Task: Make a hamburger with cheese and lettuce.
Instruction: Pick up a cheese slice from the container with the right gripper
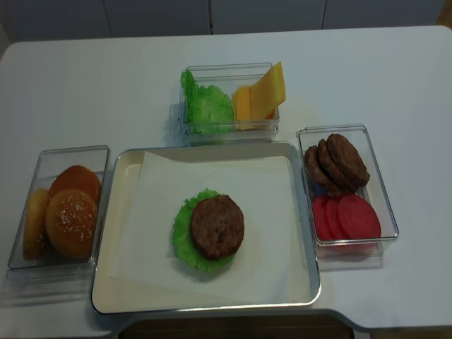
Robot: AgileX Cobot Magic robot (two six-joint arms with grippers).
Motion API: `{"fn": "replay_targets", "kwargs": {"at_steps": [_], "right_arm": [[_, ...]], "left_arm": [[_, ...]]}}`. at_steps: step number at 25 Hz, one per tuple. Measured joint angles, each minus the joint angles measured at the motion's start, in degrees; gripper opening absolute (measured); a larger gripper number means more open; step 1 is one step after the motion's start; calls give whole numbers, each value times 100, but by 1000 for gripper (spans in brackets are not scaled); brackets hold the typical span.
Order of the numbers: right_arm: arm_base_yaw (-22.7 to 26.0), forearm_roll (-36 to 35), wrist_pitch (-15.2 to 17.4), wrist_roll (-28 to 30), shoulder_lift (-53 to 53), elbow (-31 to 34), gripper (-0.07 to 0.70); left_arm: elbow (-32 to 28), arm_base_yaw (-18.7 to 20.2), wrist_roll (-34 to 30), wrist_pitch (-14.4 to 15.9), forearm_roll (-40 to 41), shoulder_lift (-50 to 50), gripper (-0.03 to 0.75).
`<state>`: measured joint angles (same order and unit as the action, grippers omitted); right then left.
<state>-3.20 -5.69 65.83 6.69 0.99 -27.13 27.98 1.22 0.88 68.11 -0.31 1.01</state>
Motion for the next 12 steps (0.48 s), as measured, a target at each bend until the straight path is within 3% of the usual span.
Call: {"fn": "replay_targets", "kwargs": {"at_steps": [9, 12], "right_arm": [[0, 0, 0, -195, 0, 0, 320], [0, 0, 13, -295, 0, 0, 365]], "left_arm": [[0, 0, 0, 0, 0, 0, 352], [0, 0, 0, 0, 0, 0, 352]]}}
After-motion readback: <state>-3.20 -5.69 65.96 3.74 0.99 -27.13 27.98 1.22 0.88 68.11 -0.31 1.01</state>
